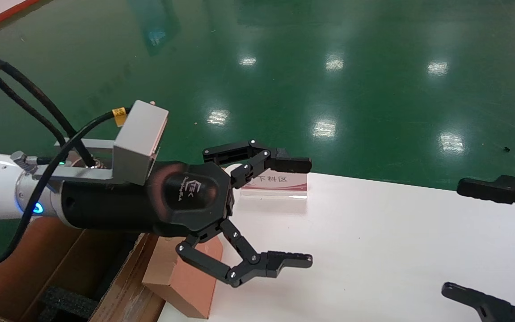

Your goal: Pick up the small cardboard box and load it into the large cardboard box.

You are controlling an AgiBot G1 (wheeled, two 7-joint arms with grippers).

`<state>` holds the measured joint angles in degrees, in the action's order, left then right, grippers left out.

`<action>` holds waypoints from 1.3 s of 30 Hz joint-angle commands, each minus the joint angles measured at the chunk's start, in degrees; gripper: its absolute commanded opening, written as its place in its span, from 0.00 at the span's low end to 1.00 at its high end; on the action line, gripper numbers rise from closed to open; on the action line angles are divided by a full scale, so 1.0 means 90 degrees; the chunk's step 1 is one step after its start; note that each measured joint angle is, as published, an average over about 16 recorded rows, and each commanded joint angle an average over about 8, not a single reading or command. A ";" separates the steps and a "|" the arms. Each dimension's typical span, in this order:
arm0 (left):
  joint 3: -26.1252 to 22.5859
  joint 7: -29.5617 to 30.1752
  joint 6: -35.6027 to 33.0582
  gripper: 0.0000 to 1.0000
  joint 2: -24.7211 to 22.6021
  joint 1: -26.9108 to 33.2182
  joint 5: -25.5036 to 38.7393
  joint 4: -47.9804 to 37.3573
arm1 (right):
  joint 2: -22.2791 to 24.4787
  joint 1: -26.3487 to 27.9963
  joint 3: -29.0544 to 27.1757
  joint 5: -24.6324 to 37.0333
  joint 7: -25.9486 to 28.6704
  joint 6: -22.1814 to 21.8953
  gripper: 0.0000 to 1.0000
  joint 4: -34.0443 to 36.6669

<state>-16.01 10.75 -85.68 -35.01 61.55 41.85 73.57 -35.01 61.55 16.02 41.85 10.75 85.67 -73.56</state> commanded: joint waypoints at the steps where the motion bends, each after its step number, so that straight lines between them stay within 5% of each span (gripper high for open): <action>1: 0.0000 0.0000 0.0000 1.00 0.0000 0.0000 0.0000 0.0000 | 0.0000 0.0000 0.0000 0.0000 0.0000 0.0000 1.00 0.0000; 14: -0.0071 0.0099 0.0078 1.00 0.0033 0.0011 0.0158 -0.0039 | 0.0000 0.0002 0.0002 -0.0001 -0.0002 0.0001 1.00 0.0004; 21: -0.0518 0.0875 0.0191 1.00 0.0345 0.0520 0.1285 0.0212 | 0.0001 0.0004 0.0006 -0.0003 -0.0005 0.0001 1.00 0.0006; 29: -0.1872 0.2930 -0.0476 1.00 0.0196 0.2289 0.3329 0.0398 | 0.0002 0.0005 0.0010 -0.0005 -0.0007 0.0000 1.00 0.0006; 39: -0.4150 0.5358 -0.0626 1.00 -0.0047 0.4410 0.4546 0.0379 | 0.0004 0.0006 0.0015 -0.0009 -0.0009 -0.0002 1.00 0.0007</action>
<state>-53.23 58.51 -91.22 -35.51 101.08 82.52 77.05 -34.97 61.61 16.15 41.77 10.67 85.66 -73.50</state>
